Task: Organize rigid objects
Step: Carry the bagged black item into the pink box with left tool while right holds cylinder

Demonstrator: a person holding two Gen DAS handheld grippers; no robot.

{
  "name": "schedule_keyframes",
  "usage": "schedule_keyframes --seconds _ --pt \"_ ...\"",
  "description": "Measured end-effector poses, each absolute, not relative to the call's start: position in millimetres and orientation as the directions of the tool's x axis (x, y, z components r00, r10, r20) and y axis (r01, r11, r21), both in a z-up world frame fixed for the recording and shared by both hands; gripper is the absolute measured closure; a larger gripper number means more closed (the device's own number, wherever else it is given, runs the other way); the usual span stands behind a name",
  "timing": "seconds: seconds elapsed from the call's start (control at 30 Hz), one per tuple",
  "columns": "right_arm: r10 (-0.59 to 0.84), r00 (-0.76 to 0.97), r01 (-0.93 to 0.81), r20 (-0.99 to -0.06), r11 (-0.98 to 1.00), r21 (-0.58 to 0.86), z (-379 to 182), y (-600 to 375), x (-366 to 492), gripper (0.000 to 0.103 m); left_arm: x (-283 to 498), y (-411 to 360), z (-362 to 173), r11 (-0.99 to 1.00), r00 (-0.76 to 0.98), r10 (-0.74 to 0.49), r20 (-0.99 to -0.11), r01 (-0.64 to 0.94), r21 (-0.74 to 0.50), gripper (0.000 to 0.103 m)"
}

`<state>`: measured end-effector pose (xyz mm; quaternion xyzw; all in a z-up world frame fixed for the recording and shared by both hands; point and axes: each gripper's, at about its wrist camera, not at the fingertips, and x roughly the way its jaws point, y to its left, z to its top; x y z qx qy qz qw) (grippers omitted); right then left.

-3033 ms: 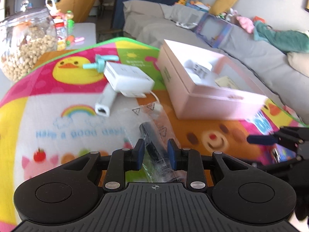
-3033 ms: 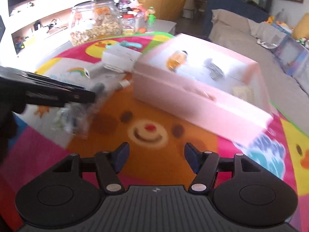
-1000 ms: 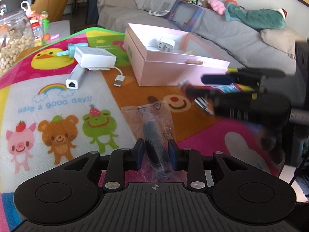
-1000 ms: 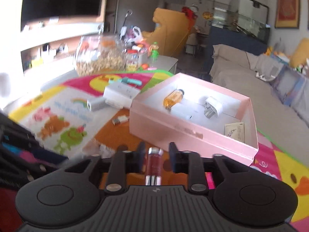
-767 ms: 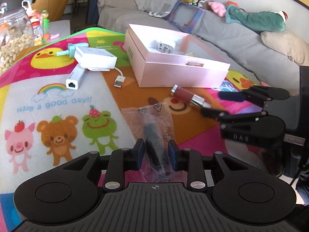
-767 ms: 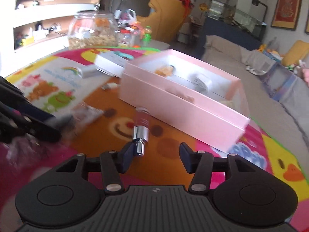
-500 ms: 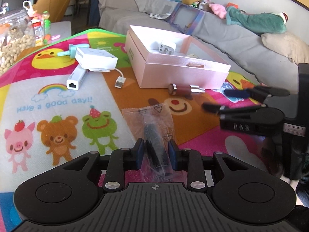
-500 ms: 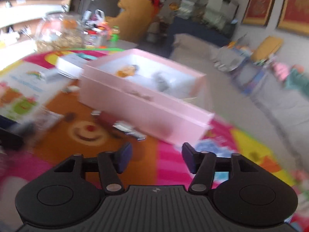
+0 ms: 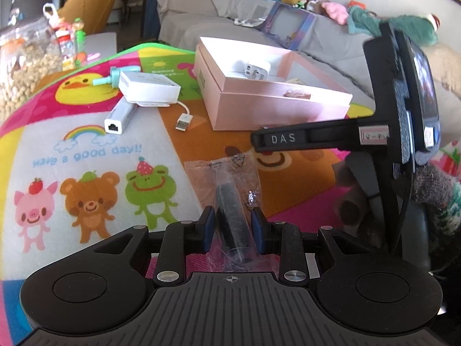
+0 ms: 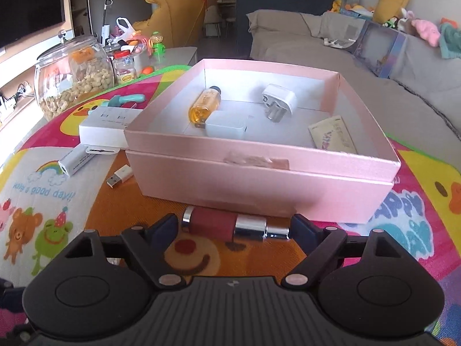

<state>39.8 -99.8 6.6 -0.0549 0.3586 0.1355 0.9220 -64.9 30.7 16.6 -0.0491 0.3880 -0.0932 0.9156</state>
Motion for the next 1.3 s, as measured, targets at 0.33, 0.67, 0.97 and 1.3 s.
schedule_keyframes --seconds 0.33,0.67,0.97,1.3 --pt "0.278 0.746 -0.379 -0.605 0.924 -0.042 34 -153 -22 0.024 -80 26 18 0.957 0.671 -0.288 -0.683 0.228 -0.18 0.08" --pt "0.308 0.845 -0.342 -0.438 0.94 0.002 82 -220 -78 0.024 -94 14 123 0.906 0.771 -0.372 -0.518 0.422 -0.023 0.082" --pt "0.331 0.851 -0.356 -0.407 0.934 0.014 84 -219 -79 0.024 4 -16 215 0.928 0.897 -0.341 -0.282 0.37 0.054 0.08" --pt "0.272 0.847 -0.304 -0.456 0.953 0.002 73 -224 -64 0.024 16 25 147 0.954 0.846 -0.298 -0.442 0.282 -0.104 0.08"
